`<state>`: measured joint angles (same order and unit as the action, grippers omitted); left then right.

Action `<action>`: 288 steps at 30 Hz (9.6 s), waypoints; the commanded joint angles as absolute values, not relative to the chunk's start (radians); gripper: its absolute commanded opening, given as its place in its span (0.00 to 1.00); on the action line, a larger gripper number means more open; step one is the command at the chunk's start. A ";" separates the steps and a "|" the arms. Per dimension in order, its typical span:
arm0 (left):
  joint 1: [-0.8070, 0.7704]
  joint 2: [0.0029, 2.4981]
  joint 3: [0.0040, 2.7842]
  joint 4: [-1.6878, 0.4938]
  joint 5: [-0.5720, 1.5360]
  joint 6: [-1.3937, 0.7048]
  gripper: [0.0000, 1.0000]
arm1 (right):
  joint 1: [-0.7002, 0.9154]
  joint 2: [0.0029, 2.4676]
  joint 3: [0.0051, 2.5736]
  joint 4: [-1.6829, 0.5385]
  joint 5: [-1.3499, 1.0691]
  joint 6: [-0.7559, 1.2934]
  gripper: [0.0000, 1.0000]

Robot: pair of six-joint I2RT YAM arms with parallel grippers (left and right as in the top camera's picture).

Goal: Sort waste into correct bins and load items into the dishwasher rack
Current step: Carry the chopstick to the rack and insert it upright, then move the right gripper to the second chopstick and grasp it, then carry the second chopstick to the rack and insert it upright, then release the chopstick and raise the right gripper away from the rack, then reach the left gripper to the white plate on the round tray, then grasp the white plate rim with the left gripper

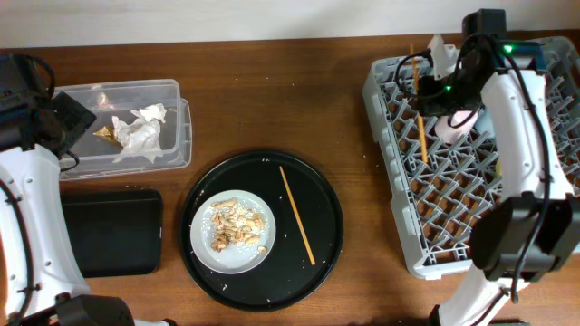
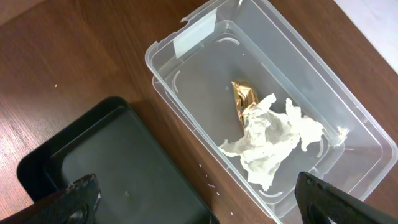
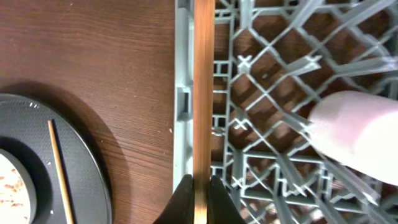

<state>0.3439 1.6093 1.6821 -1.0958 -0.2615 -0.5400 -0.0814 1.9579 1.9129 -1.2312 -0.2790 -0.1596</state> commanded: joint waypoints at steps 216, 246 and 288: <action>0.319 1.599 1.693 -1.274 0.850 -0.415 0.99 | -0.368 1.892 2.320 -1.642 -0.047 0.218 0.98; -0.389 1.598 1.682 -1.349 0.465 -0.205 0.99 | -0.368 1.892 2.320 -1.642 -0.047 0.218 0.98; -0.705 1.976 1.486 -1.334 -0.195 -0.800 0.99 | -0.368 1.892 2.320 -1.642 -0.047 0.218 0.98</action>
